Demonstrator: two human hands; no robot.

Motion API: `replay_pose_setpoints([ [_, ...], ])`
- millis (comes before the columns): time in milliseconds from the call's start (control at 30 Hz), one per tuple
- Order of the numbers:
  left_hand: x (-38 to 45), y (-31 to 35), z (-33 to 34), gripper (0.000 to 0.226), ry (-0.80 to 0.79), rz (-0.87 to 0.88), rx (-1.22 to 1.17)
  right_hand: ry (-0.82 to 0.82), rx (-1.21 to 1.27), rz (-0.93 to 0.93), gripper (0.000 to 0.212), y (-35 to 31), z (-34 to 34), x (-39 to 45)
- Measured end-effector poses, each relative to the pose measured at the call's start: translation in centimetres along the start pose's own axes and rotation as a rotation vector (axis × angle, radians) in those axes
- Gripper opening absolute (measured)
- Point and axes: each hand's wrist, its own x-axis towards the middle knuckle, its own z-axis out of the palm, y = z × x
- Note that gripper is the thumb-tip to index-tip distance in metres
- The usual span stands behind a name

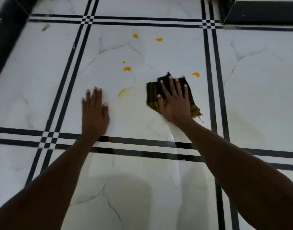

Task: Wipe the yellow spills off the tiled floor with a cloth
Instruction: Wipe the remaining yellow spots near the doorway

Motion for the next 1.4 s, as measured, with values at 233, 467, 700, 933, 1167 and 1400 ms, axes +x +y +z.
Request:
replay_pose_setpoints([
  [233, -0.1, -3.2, 0.0, 0.066, -0.023, -0.128, 0.100, -0.068, 0.020, -0.247, 0.066, -8.2, 1.5, 4.2],
  [467, -0.1, -3.2, -0.1, 0.068, -0.035, -0.116, 0.110, -0.077, -0.044, -0.448, 0.067, -3.7, 1.1, 4.8],
  [700, -0.2, -3.6, 0.4, 0.065, 0.019, -0.114, 0.174, -0.118, -0.022, -0.475, 0.075, -11.0, 2.2, 4.4],
  [933, -0.2, -3.6, 0.6, 0.065, 0.047, -0.110, 0.186, -0.087, -0.053, -0.304, 0.079, -4.6, 1.1, 8.1],
  [1167, -0.2, -3.6, 0.3, 0.066, 0.024, -0.115, 0.177, -0.184, -0.091, -0.649, 0.076, -8.7, 1.5, 2.1],
  [1400, -0.2, -3.6, 0.7, 0.066, 0.027, -0.116, 0.177, -0.153, -0.022, -0.236, 0.078, -7.1, 1.4, 12.3],
])
